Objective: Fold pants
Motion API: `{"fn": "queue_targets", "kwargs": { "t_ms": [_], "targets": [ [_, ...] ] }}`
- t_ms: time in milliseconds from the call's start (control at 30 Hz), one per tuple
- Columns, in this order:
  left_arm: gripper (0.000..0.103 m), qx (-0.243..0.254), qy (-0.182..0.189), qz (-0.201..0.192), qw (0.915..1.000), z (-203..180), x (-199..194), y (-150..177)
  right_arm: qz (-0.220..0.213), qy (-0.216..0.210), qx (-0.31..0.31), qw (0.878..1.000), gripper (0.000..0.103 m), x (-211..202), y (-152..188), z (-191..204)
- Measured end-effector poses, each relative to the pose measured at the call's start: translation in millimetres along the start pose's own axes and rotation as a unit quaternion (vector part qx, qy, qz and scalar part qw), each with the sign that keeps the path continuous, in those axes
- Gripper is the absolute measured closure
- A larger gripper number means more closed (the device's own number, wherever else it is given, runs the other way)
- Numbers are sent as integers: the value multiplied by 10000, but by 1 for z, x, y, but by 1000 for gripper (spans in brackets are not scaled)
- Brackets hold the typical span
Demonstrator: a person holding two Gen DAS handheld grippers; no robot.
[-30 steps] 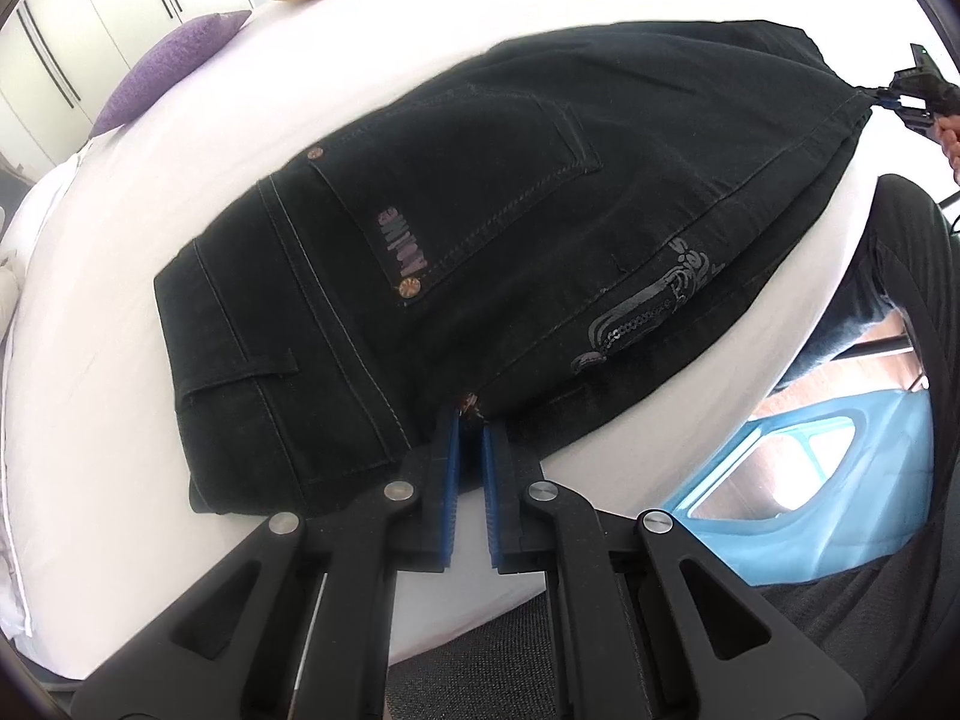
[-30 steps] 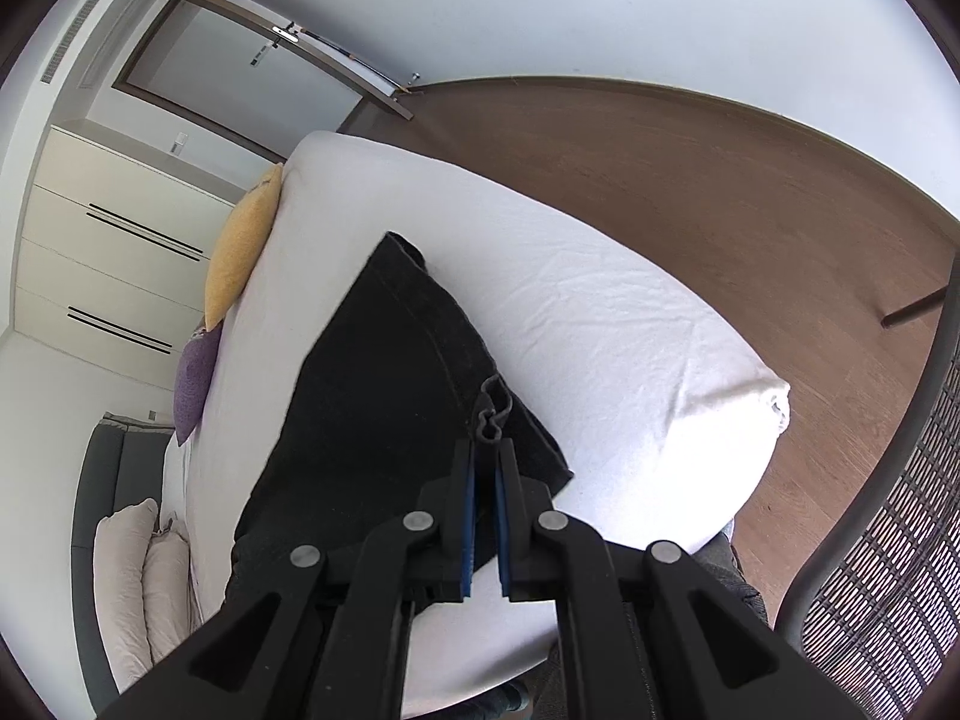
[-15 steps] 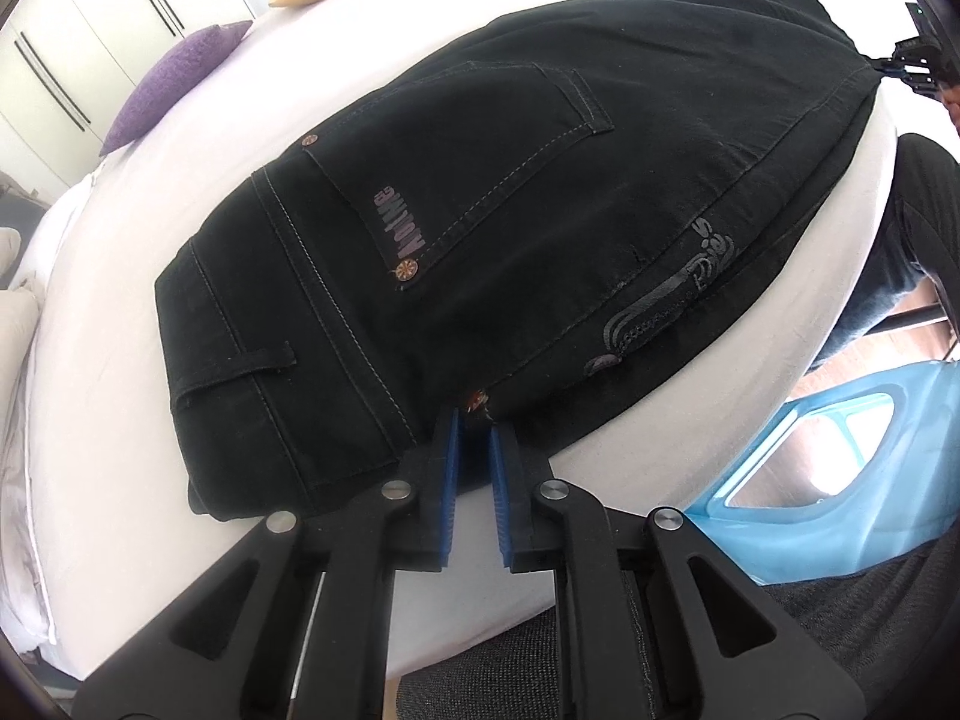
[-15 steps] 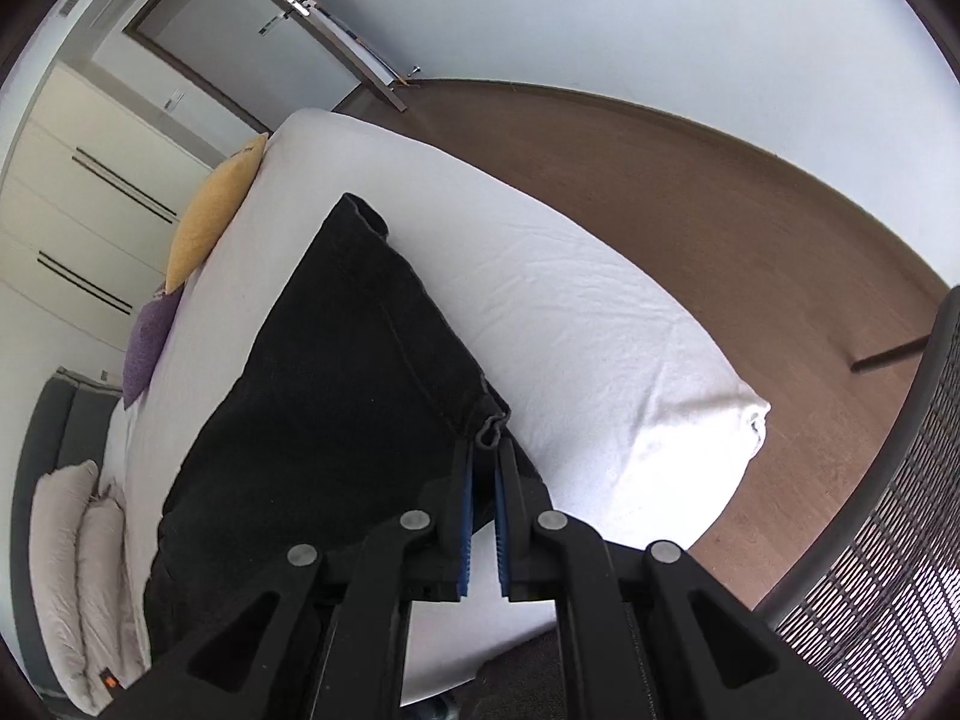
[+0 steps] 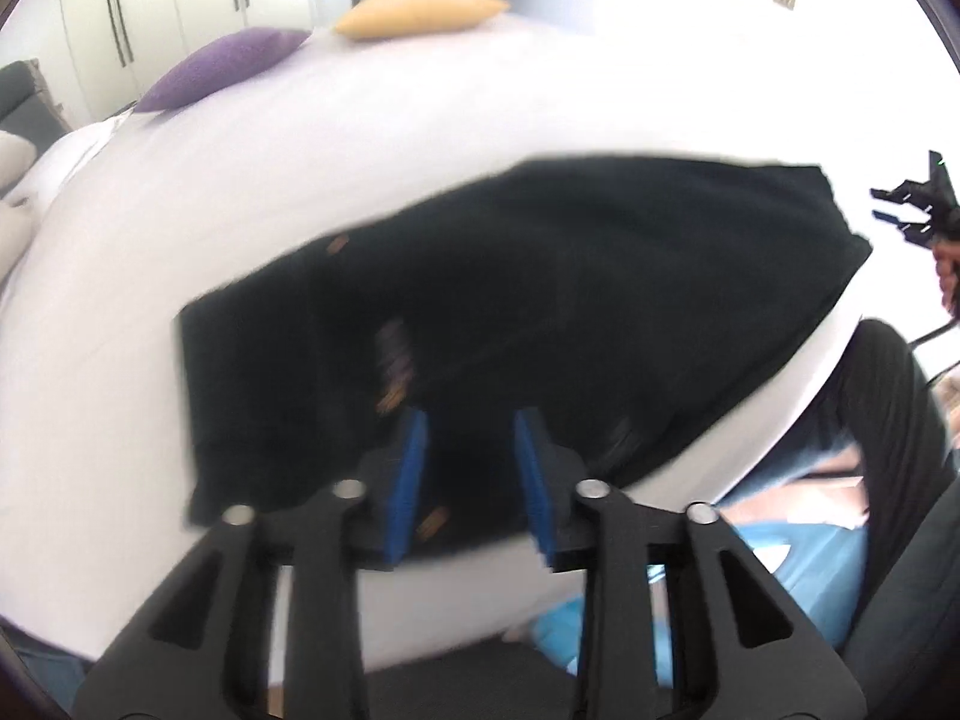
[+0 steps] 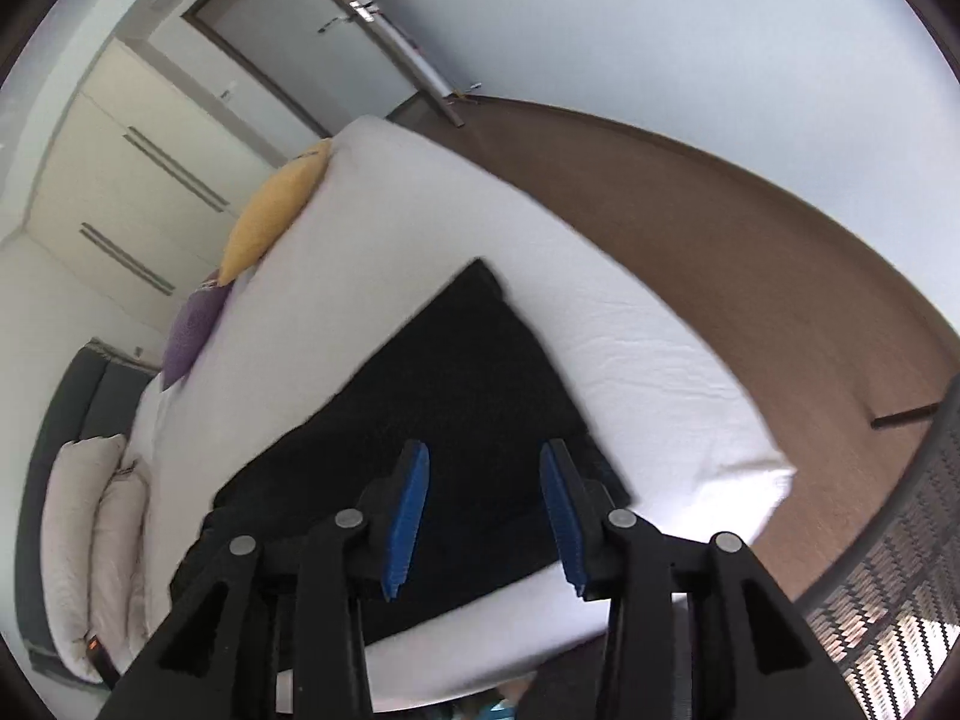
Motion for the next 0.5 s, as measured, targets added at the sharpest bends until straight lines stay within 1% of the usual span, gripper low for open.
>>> {"fn": "queue_targets", "kwargs": {
  "t_ms": [33, 67, 100, 133, 167, 233, 267, 300, 333, 367, 400, 433, 500],
  "targets": [
    [55, 8, 161, -113, 9998, -15, 2, -14, 98, -155, -130, 9997, 60, 13, -1, 15],
    [51, 28, 289, -188, 9994, -29, 5, -27, 173, -201, -210, 9994, 60, 25, -2, 25],
    [45, 41, 361, -195, 9991, -43, 12, -38, 256, -215, -240, 9992, 60, 37, -2, 30],
    [41, 29, 405, -97, 9991, -54, 23, -46, 368, -242, -213, 9988, 60, 49, -2, 30],
    [40, 14, 440, 72, 9990, -63, 37, -50, 496, -231, -120, 9984, 60, 61, 0, 26],
    [41, -18, 344, 476, 9983, -72, 68, -47, 803, 56, 155, 9966, 60, 79, 9, 3],
    [41, -44, 342, 654, 9973, -73, 80, -41, 938, 118, 272, 9951, 64, 84, 16, -7],
    [41, -15, 337, 686, 9971, -75, 84, -35, 973, 87, 362, 9946, 81, 85, 22, -16],
    [41, 70, 305, 683, 9972, -79, 85, -28, 1008, 88, 423, 9940, 89, 83, 27, -25],
    [41, 139, 309, 841, 9959, -83, 88, -17, 1058, 73, 507, 9931, 103, 81, 33, -34],
    [41, 174, 254, 956, 9949, -85, 91, -5, 1074, -119, 612, 9923, 103, 79, 38, -40],
    [41, 210, 193, 895, 9956, -88, 89, 5, 1082, -249, 708, 9913, 103, 77, 43, -47],
    [41, 245, 177, 927, 9952, -90, 86, 20, 1057, -338, 698, 9914, 103, 71, 48, -51]
  ]
}}
Point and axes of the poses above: each gripper's, at about its wrist camera, not at the fingertips, and x roughly the way its jaws point, z to its left, y to its underside, the point moved 10 cm from there along x, roughly the way its jaws point, and after that the axes turned 14 degrees about z, right-handed, at the moved point
